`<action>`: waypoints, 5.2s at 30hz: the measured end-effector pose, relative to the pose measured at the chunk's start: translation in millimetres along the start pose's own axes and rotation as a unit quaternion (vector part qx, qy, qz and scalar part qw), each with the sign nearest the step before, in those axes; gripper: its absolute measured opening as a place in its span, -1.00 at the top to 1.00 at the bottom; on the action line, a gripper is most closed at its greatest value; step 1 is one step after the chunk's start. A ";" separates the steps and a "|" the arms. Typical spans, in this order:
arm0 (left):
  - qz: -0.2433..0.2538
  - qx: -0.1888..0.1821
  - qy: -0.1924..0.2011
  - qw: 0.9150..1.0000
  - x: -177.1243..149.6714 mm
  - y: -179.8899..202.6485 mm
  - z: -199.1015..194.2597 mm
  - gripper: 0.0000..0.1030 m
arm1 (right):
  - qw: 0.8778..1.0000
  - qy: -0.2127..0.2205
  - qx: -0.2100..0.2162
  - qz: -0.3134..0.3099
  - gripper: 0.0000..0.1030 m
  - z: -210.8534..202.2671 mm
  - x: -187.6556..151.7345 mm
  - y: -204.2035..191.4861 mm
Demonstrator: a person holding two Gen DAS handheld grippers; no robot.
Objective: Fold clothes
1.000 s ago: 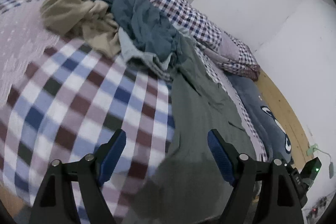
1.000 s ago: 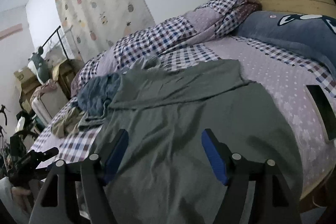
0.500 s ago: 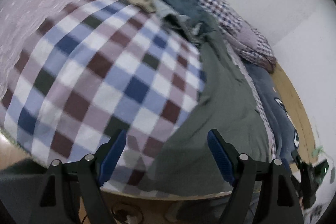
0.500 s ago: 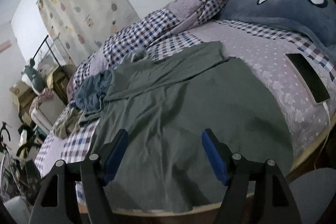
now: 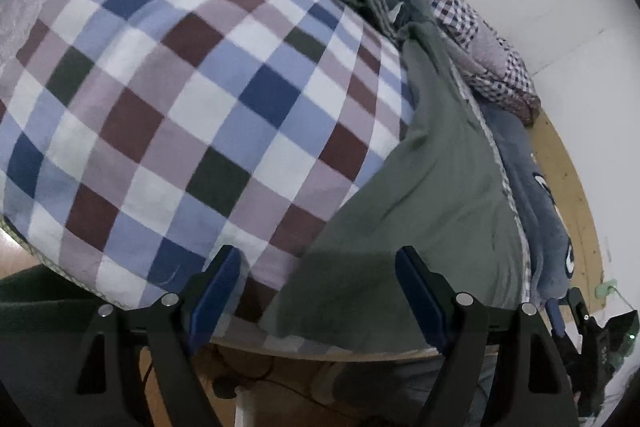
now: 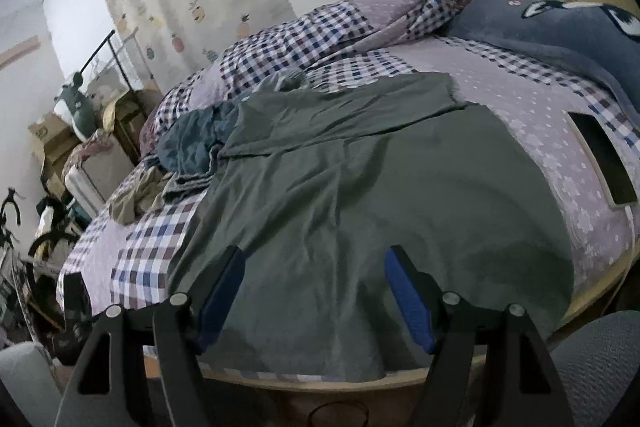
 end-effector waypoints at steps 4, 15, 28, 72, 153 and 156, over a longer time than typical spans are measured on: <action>-0.019 -0.009 -0.007 1.000 -5.4 -4.2 2.4 -0.62 | 1.000 0.000 0.003 -0.015 -0.48 -0.2 -2.9 -6.3; -0.054 -0.058 -0.028 0.996 -22.5 9.1 15.2 -0.67 | 0.998 0.000 0.008 -0.057 -0.48 4.0 -9.3 -26.3; -0.116 -0.167 -0.007 0.979 -7.1 21.8 2.6 -0.67 | 0.945 0.047 0.023 -0.322 -0.48 0.4 -77.7 -123.6; -0.134 -0.157 -0.009 0.978 -8.5 16.7 -20.9 0.85 | 0.884 0.072 0.064 -0.458 -0.48 20.9 -141.0 -190.5; -0.090 -0.210 0.062 0.972 -3.9 60.5 -55.3 0.93 | 0.806 0.207 -0.048 -0.553 0.08 34.7 -147.7 -211.9; -0.085 -0.215 0.061 0.971 -1.7 67.6 -52.8 0.93 | 0.809 0.210 -0.081 -0.544 0.08 41.5 -138.2 -202.3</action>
Point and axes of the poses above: each gripper's, at about its wrist camera, not at the fingertips, and z roughly the way its jaws point, y to its right, x to its top, the point moved 7 cm from there along z, roughly the way its jaws point, and after that the axes turned 12 degrees about -x, right-handed, at the moved point
